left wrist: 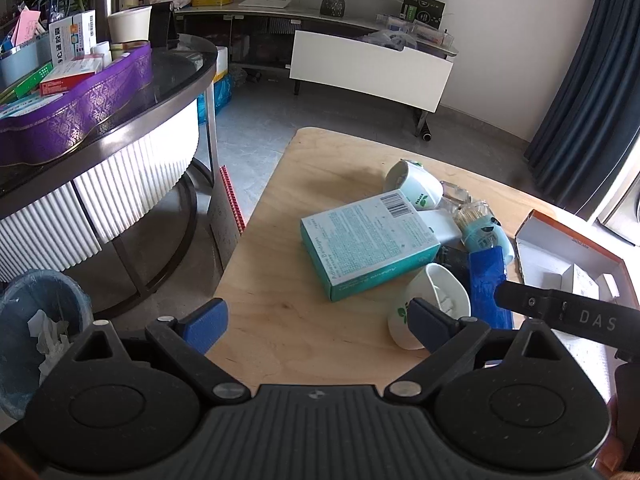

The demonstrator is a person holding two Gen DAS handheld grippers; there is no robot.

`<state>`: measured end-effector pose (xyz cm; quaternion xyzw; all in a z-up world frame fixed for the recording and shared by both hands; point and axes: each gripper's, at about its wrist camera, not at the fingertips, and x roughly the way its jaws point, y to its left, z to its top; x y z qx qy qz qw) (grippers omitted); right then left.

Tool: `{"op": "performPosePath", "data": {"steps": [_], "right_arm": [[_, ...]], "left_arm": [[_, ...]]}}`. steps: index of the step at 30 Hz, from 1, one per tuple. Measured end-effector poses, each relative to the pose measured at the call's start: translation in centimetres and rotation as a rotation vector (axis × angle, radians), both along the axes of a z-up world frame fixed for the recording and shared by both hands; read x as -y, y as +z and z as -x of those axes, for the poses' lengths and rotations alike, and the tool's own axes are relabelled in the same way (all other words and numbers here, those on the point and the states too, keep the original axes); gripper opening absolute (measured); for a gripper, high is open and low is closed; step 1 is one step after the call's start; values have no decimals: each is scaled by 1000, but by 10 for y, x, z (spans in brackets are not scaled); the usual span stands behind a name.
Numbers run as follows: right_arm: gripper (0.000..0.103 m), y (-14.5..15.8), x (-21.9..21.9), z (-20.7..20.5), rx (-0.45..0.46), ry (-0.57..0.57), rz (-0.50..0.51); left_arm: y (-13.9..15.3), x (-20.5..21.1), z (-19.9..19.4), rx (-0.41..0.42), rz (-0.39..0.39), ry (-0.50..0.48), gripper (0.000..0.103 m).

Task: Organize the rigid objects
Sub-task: 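Move both tools back over the pile toward the blue tissue pack, then grasp the teal bandage box with the left tool while the right tool grasps the blue tissue pack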

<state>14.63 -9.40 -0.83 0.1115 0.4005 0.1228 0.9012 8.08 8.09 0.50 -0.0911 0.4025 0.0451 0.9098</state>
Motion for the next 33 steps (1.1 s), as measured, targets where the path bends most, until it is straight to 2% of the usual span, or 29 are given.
{"op": "performPosePath", "data": {"steps": [5,10,13,15,17,20,24,27,31,32,33], "right_arm": [[89,-20,-8,-13,-64,-5,35],[90,-29,6,-12,-83,-29,61],[90,-30,10,-11,-81,-15,52],[90,-29,9,-12,-75,-10,69],[90,-30,8,-14,-76,-8,73],[91,-34,4,-18,-77,5,72],[90,-38,1,-18,-70,9,115],[90,-39,6,-19,-65,-9,113],[84,-39,12,-20,-58,-13,102],[77,-39,11,-19,-50,-9,112],[77,-38,10,-18,-44,-10,123]], "left_arm": [[-6,-10,-19,19,-45,-88,99],[-16,-19,-41,84,-81,-322,103],[-27,-16,-55,69,-151,-492,103],[-34,-14,-61,73,-204,-567,103],[-38,-15,-68,80,-204,-624,103],[-46,-12,-77,94,-162,-685,103],[-56,-1,-86,112,-194,-729,103],[-60,-1,-90,127,-131,-741,102],[-62,-1,-90,148,-104,-734,92],[-61,-1,-88,156,-107,-733,90],[-61,0,-88,161,-115,-726,84]]}}
